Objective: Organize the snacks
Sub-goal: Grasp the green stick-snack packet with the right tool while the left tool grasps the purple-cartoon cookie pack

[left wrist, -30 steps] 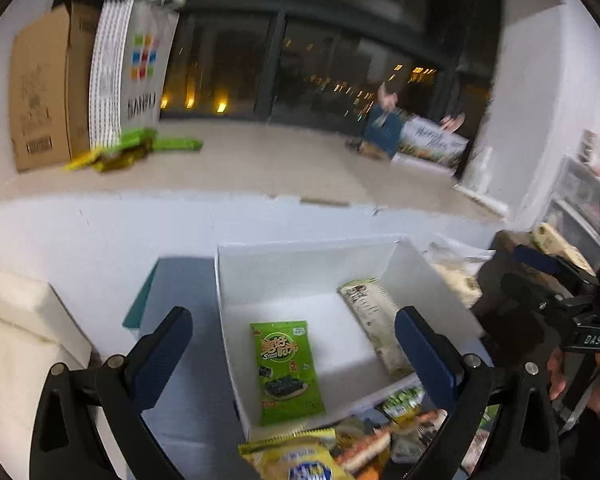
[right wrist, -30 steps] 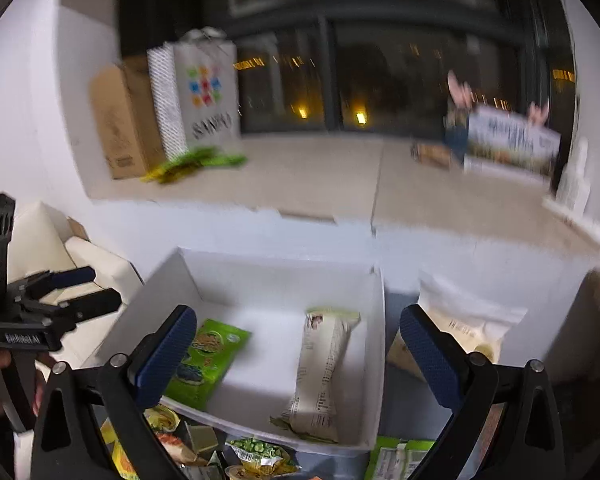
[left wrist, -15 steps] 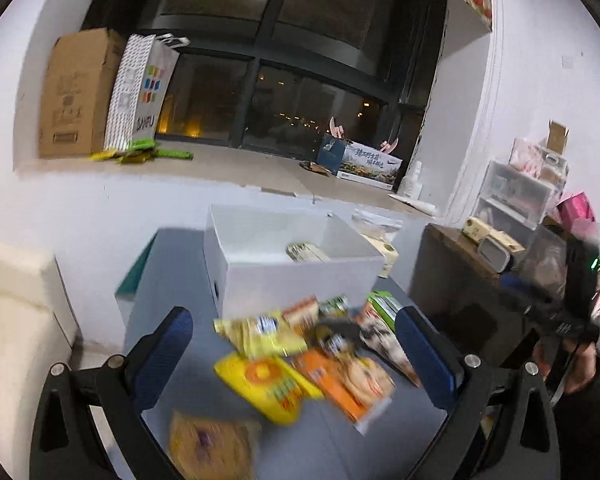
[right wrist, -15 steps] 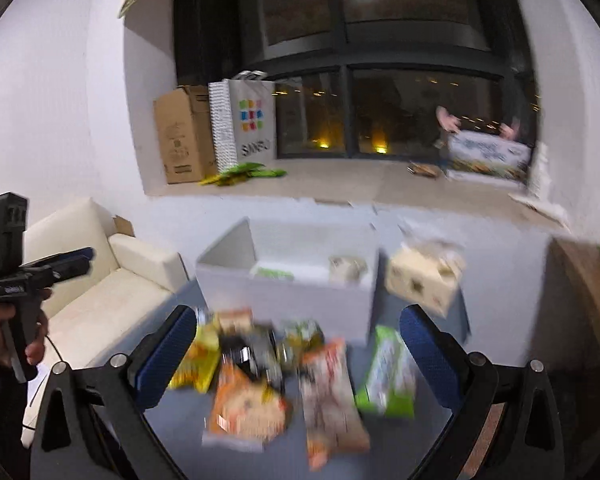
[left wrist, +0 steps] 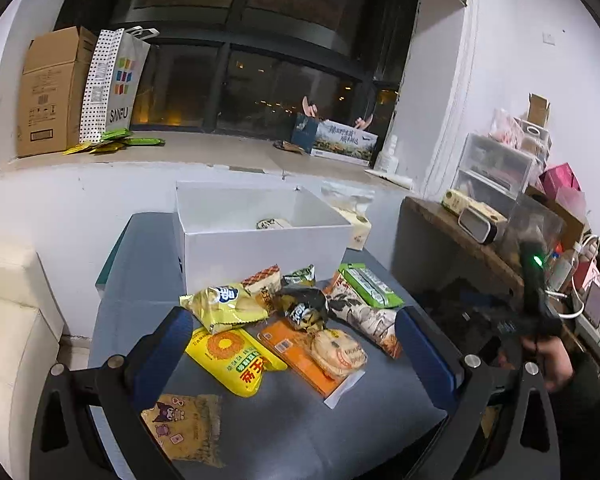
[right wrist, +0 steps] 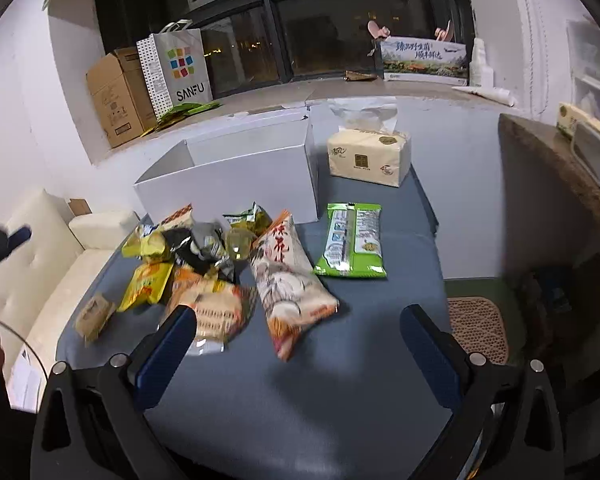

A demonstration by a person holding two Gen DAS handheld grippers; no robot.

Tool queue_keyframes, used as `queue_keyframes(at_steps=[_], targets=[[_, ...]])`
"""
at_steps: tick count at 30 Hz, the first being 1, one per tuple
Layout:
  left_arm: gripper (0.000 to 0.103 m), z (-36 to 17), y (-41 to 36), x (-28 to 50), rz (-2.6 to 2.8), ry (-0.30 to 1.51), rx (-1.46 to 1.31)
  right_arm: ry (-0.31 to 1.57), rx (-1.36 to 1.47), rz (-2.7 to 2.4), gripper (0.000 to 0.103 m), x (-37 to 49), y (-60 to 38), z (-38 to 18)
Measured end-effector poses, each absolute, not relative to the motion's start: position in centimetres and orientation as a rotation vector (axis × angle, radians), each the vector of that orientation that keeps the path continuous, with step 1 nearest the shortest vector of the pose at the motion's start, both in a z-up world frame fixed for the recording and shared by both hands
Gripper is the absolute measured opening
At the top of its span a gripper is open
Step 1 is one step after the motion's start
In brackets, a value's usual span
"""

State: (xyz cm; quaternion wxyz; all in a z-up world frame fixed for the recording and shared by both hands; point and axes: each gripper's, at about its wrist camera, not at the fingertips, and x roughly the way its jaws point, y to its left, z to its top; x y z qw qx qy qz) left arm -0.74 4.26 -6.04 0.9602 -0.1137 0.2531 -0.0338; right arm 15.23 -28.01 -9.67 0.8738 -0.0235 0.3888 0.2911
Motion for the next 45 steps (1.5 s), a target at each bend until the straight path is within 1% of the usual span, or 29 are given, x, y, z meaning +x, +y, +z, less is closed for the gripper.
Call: queue_keyframes(at_steps=[5,9,14,20,21,22,23,25,26,27,28,32,38,42,45], targets=[[0.103,-6.3,4.8,-1.0,-0.050,0.525,-0.232,0.852,-0.082,0.588,0.103,19.8,-25.9,-10.6],[0.103,-6.5,5.8,-1.1,-0.038,0.526,-0.255,0.921,-0.129,0.546,0.103,25.0,-24.0,-12.4],[0.103,-6.9,6.8,-1.0,-0.024,0.540,-0.273,1.013,-0.123,0.493,0.103,31.2,-22.2,-15.4],[0.103,-7.3,7.9,-1.3,-0.006,0.551,-0.279,1.110,-0.188,0.443,0.103,34.0,-20.7,-18.7],[0.103,-7.5,8.0,-1.3,-0.003,0.555,-0.282,1.119,-0.205,0.435,0.101,34.1,-20.6,-19.1],[0.103,-7.5,8.2,-1.3,-0.001,0.557,-0.285,1.131,-0.216,0.436,0.095,34.1,-20.4,-19.6],[0.103,-7.6,8.2,-1.2,0.001,0.559,-0.287,1.147,-0.228,0.441,0.092,34.0,-20.2,-20.1],[0.103,-7.7,8.4,-1.2,0.003,0.562,-0.292,1.125,-0.297,0.438,0.080,33.5,-19.6,-20.4],[0.103,-7.8,8.3,-1.1,0.003,0.566,-0.292,1.117,-0.293,0.454,0.077,33.3,-19.6,-20.3],[0.103,-7.8,8.3,-1.1,0.003,0.567,-0.290,1.114,-0.299,0.457,0.069,33.2,-19.5,-20.1],[0.103,-7.8,8.2,-1.1,0.006,0.569,-0.285,1.117,-0.299,0.457,0.064,33.3,-19.6,-20.0],[0.103,-7.9,8.3,-1.0,0.005,0.576,-0.277,1.103,-0.274,0.466,0.063,33.1,-20.3,-19.0],[0.103,-8.3,8.6,-0.8,-0.024,0.610,-0.216,0.993,-0.158,0.497,0.063,30.8,-23.4,-14.3],[0.103,-10.0,9.2,-0.3,-0.090,0.719,-0.134,0.889,-0.090,0.557,0.063,27.7,-25.1,-10.3],[0.103,-12.7,10.3,0.0,-0.094,0.828,-0.067,0.801,-0.056,0.617,0.063,24.0,-26.2,-7.0]])
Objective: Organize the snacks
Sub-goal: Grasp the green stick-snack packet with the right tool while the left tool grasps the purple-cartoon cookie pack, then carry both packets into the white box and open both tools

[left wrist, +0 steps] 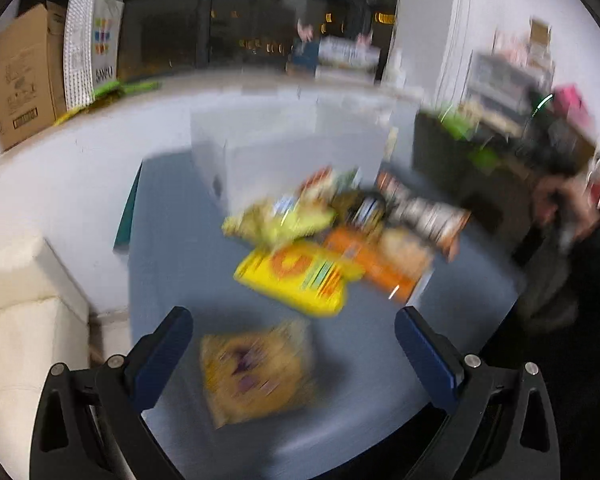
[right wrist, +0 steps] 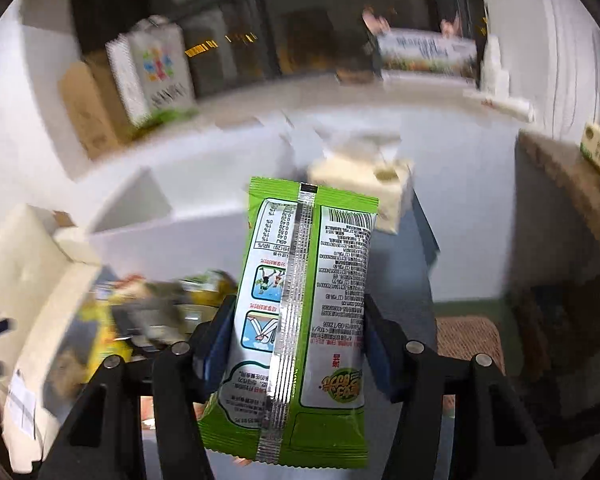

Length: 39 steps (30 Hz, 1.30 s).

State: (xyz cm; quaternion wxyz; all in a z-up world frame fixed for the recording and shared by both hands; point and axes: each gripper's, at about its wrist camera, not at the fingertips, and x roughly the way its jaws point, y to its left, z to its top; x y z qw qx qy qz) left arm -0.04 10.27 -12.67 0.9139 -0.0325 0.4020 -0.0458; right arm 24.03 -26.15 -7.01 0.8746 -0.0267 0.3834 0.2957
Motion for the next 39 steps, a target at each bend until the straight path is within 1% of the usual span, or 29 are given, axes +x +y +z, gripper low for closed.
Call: queue_keyframes(at_steps=[1,3,7,10,15,16,18,19,20,22,26,30,35,39], targets=[[0.103,-13.8,10.8,0.3,-0.068,0.893,-0.069,0.776,-0.048,0.635,0.063,22.9,-26.4,-6.2],[0.103,-15.3,11.3,0.5,-0.030,0.947,-0.084,0.728,-0.027,0.673,0.063,20.3,-26.5,-4.7],[0.103,-17.4,11.0,1.2,-0.022,0.987,-0.122,0.665,-0.009,0.730,0.063,15.9,-26.5,-3.3],[0.103,-19.1,10.4,2.8,0.038,1.040,-0.092,0.665,0.010,0.766,0.063,13.9,-26.1,-3.3],[0.102,-21.2,10.8,3.8,0.099,1.091,-0.170,0.666,-0.010,0.798,0.063,12.1,-25.6,-3.5],[0.100,-21.5,10.8,3.7,0.102,1.092,-0.180,0.665,-0.013,0.800,0.063,12.2,-25.6,-3.7],[0.091,-21.3,10.7,3.3,0.119,1.072,-0.159,0.662,-0.031,0.793,0.063,11.8,-25.6,-3.8],[0.082,-21.1,10.8,3.2,0.123,1.064,-0.163,0.666,-0.033,0.794,0.063,11.7,-25.5,-3.9],[0.077,-20.8,11.1,2.9,0.116,1.042,-0.194,0.668,-0.030,0.799,0.063,11.7,-25.6,-4.1],[0.077,-20.2,11.6,2.3,0.109,1.008,-0.230,0.676,-0.037,0.799,0.063,11.4,-25.3,-4.4],[0.077,-17.7,11.5,1.2,0.106,0.915,-0.215,0.687,-0.046,0.809,0.063,11.2,-24.7,-5.0],[0.077,-12.8,10.9,0.9,0.066,0.757,-0.212,0.689,-0.047,0.821,0.063,11.4,-24.1,-5.1],[0.077,-6.2,11.2,4.2,0.006,0.597,-0.202,0.660,-0.085,0.844,0.063,13.4,-22.0,-3.8],[0.077,-1.7,11.1,9.6,-0.016,0.516,-0.194,0.628,-0.126,0.851,0.063,17.1,-19.0,-2.0]])
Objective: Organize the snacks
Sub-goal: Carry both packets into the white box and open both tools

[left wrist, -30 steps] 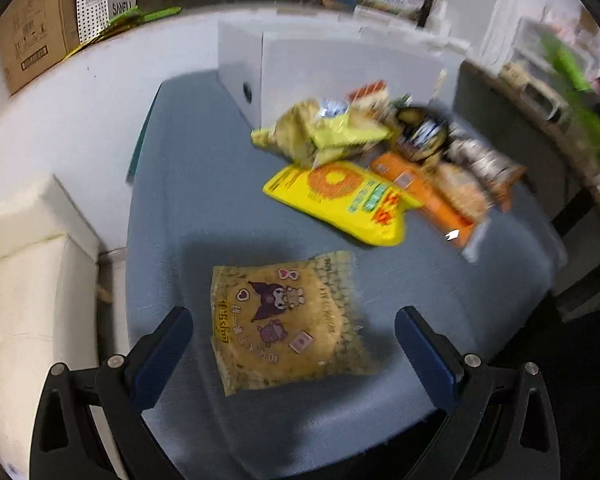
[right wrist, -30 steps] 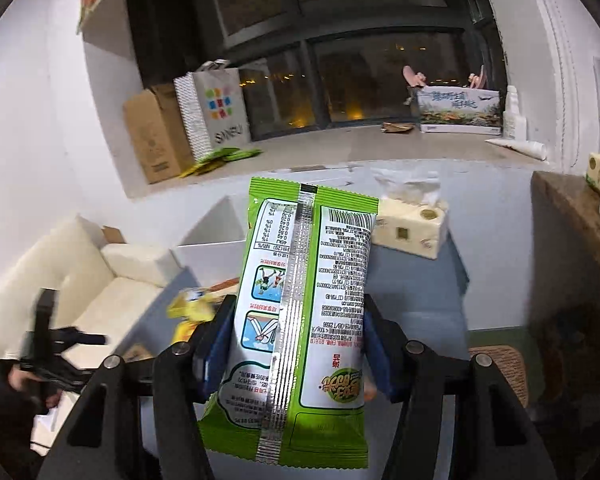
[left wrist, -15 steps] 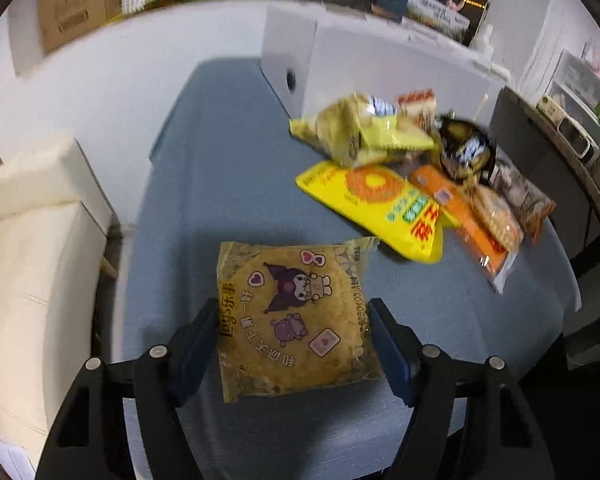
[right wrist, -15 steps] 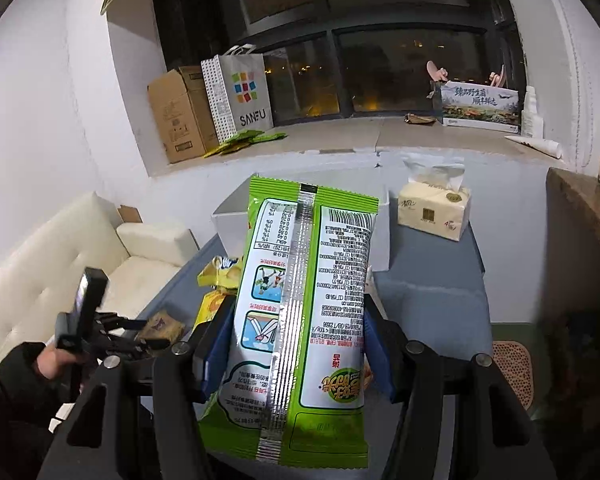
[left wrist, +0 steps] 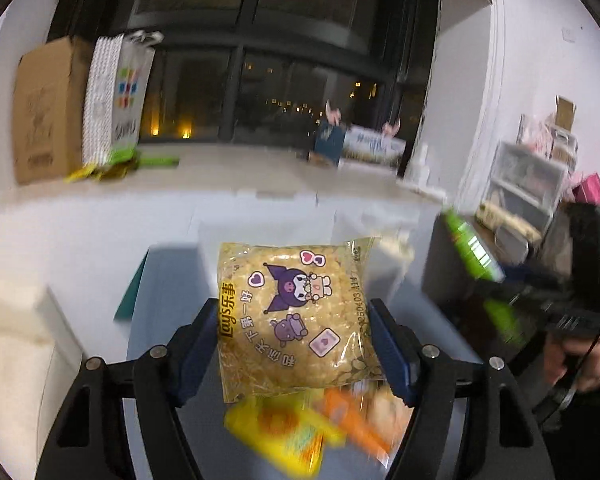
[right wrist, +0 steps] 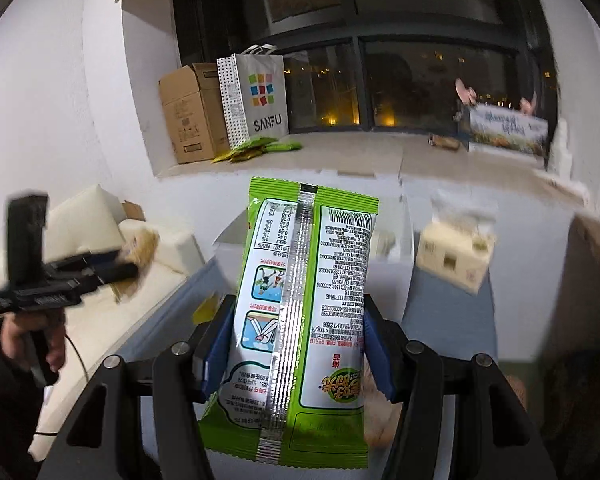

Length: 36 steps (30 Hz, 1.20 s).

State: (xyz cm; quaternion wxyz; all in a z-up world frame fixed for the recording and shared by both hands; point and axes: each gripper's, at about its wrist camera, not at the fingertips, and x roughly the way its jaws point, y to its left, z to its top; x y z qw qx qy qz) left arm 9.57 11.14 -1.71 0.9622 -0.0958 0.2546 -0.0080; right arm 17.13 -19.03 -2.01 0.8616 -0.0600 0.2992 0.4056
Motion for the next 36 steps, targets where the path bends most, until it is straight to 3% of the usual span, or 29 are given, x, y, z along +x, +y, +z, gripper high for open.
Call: queue_keyframes(at_steps=[6,12,18,20,22,23,31,36], targets=[[0.077,0.3,11.7,19.5,0.023,0.541,-0.202,0.695,-0.122,0.804,0.063,25.8,-14.1,-1.3],[0.077,-3.1,12.1,28.9,0.048,0.677,-0.234,0.822,-0.158,0.703,0.063,34.5,-10.0,-3.7],[0.080,-6.2,13.0,32.7,0.127,0.765,-0.193,0.904,-0.173,0.681,0.064,38.3,-8.2,-6.1],[0.102,-7.0,13.4,32.9,0.146,0.806,-0.190,0.909,-0.161,0.687,0.073,38.9,-8.1,-6.4],[0.103,-7.3,13.9,32.7,0.167,0.802,-0.197,0.908,-0.157,0.677,0.098,39.1,-8.1,-6.6],[0.103,-7.2,14.2,32.3,0.181,0.791,-0.196,0.908,-0.160,0.662,0.103,39.1,-8.2,-6.7],[0.103,-4.3,14.5,28.7,0.137,0.712,-0.175,0.849,-0.137,0.629,0.103,38.1,-9.5,-5.4],[0.103,-0.8,12.5,22.0,0.060,0.575,-0.145,0.725,-0.148,0.684,0.103,33.9,-11.2,-1.9]])
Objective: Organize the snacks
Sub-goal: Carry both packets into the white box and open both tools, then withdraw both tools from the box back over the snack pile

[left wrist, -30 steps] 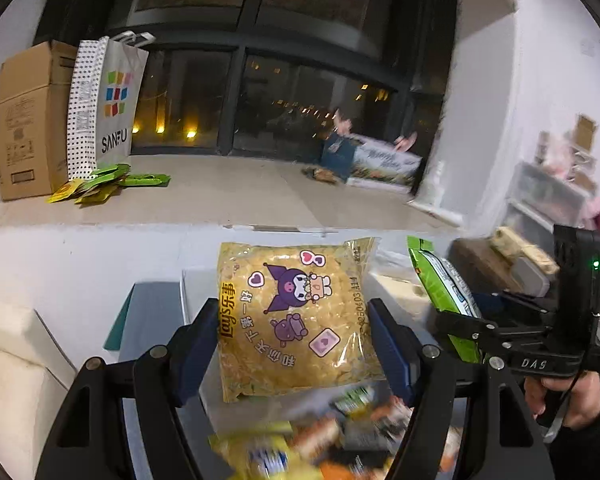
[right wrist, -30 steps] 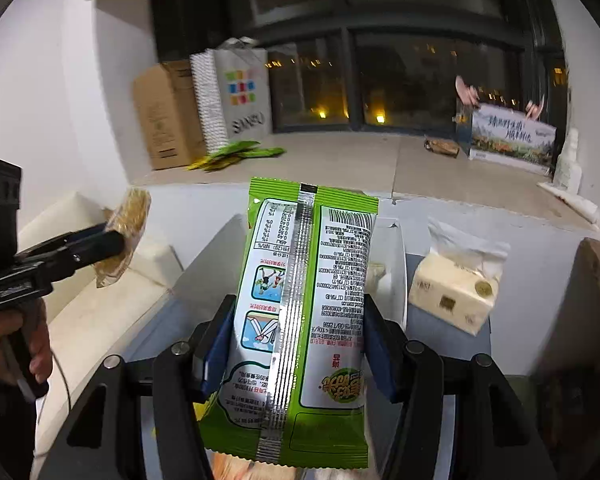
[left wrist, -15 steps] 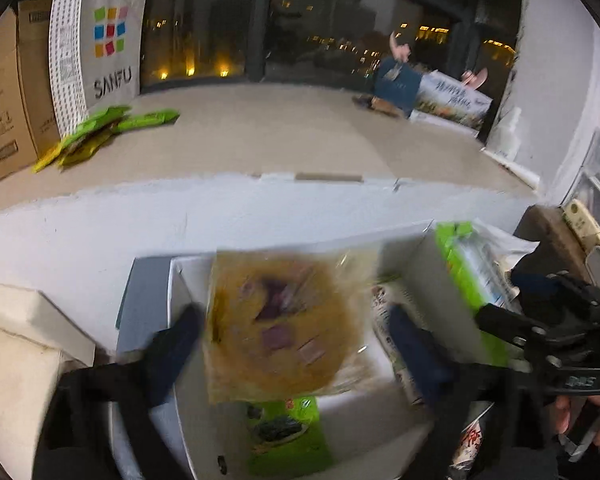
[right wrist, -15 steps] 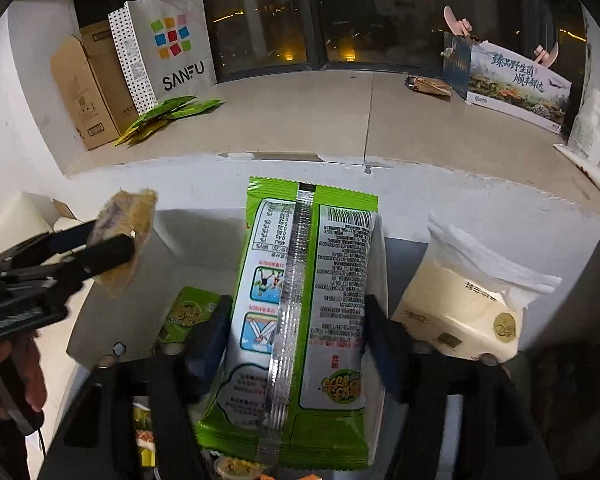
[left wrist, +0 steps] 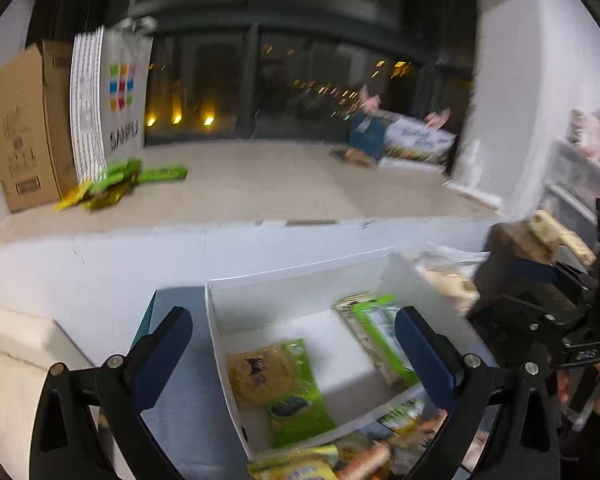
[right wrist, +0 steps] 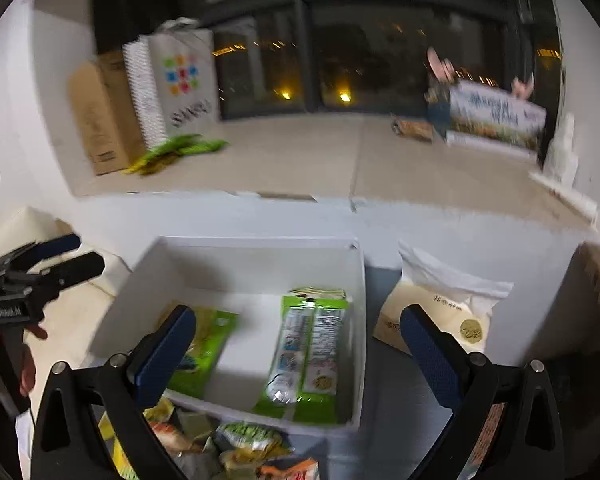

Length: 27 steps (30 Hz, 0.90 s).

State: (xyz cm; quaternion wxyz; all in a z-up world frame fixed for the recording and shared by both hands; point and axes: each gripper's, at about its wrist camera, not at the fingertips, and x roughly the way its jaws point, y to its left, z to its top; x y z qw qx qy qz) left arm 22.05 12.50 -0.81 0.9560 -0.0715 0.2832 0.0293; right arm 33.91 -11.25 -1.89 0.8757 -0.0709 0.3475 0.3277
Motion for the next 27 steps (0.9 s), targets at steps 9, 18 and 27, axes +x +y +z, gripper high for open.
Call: queue_keyframes(at_steps=[9,18,27], targets=[[0.103,1.2,8.4,7.7,-0.022,0.401,-0.149,0.486,-0.202,0.754,0.103,21.5,-16.4,2.0],[0.103,-5.4,6.2,-1.3,-0.043,0.468,-0.237,0.523,-0.229,0.722,0.103,12.7,-22.0,-2.1],[0.103,-7.7,4.2,-0.6,-0.094,0.539,-0.251,0.708,-0.235,0.646,0.103,12.3,-24.1,-9.5]])
